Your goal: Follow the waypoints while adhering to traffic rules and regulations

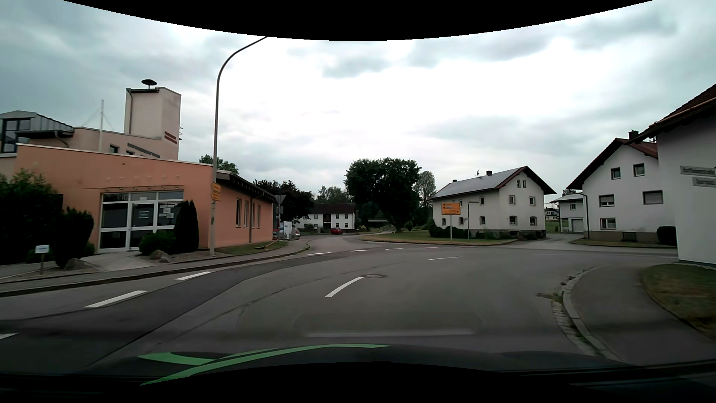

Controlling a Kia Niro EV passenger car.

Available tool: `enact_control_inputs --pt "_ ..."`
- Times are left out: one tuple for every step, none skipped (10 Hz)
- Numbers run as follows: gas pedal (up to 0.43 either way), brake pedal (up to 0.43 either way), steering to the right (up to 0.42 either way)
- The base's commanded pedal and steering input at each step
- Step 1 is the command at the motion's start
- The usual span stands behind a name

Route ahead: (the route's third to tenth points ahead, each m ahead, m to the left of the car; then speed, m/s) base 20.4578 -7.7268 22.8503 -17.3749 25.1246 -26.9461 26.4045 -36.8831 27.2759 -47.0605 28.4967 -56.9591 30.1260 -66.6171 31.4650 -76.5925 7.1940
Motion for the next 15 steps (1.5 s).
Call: enact_control_inputs --pt "0.0 0.0 0.093" --pt "0.0 0.0 0.104" --pt "0.0 0.0 0.115" --pt "0.0 0.0 0.13" --pt "0.0 0.0 0.152" --pt "0.0 0.0 0.176" --pt "0.0 0.0 0.204" --pt "0.0 0.0 0.219" --pt "0.0 0.0 0.231" --pt "0.0 0.0 0.239" --pt "0.028 0.0 0.246" --pt "0.028 0.0 0.254" --pt "0.039 0.0 0.262" --pt "0.047 0.0 0.269" --pt "0.047 0.0 0.269"
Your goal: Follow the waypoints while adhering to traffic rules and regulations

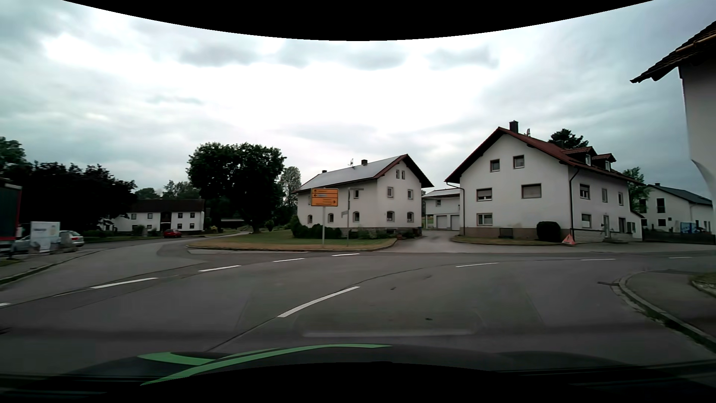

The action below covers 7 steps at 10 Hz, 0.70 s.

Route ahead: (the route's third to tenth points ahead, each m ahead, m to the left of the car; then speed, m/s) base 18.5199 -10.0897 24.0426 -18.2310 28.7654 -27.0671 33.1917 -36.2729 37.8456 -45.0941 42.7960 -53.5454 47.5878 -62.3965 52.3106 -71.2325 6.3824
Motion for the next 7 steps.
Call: enact_control_inputs --pt "0.047 0.0 0.269" --pt "0.059 0.0 0.269" --pt "0.067 0.0 0.27" --pt "0.079 0.0 0.269" --pt "0.079 0.0 0.27" --pt "0.079 0.0 0.269" --pt "0.087 0.0 0.267"
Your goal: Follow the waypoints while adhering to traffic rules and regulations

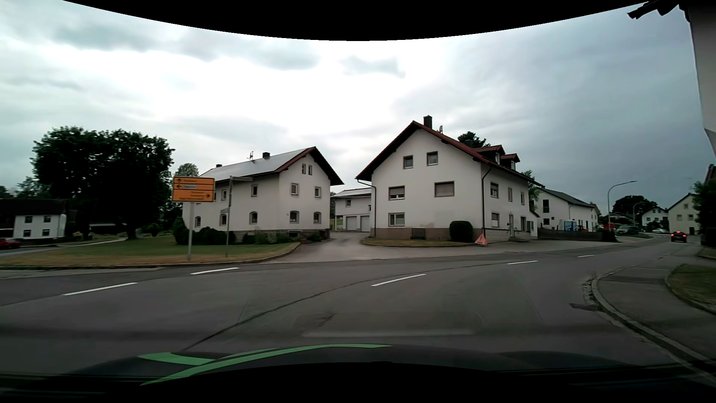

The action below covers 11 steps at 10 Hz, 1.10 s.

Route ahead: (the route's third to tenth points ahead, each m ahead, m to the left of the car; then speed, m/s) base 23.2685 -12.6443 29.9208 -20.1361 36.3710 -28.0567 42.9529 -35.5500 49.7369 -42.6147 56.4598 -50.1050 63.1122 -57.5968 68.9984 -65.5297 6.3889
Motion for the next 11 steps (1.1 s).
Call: enact_control_inputs --pt "0.098 0.0 0.264" --pt "0.098 0.0 0.261" --pt "0.098 0.0 0.259" --pt "0.098 0.0 0.256" --pt "0.11 0.0 0.253" --pt "0.11 0.0 0.249" --pt "0.118 0.0 0.244" --pt "0.13 0.0 0.239" --pt "0.13 0.0 0.236" --pt "0.138 0.0 0.235" --pt "0.138 0.0 0.235"
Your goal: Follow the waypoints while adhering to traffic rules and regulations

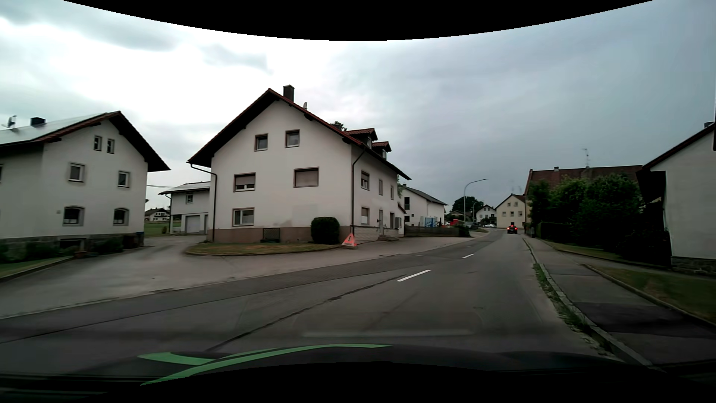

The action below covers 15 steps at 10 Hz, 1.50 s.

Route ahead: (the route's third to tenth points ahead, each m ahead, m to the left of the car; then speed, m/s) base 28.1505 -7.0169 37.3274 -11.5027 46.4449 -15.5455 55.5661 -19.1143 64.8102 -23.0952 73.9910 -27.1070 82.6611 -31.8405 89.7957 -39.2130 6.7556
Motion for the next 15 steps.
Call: enact_control_inputs --pt "0.15 0.0 0.235" --pt "0.169 0.0 0.234" --pt "0.169 0.0 0.232" --pt "0.169 0.0 0.228" --pt "0.169 0.0 0.221" --pt "0.169 0.0 0.213" --pt "0.177 0.0 0.202" --pt "0.177 0.0 0.187" --pt "0.189 0.0 0.176" --pt "0.189 0.0 0.156" --pt "0.189 0.0 0.13" --pt "0.197 0.0 0.111" --pt "0.197 0.0 0.089" --pt "0.197 0.0 0.073" --pt "0.209 0.0 0.059"
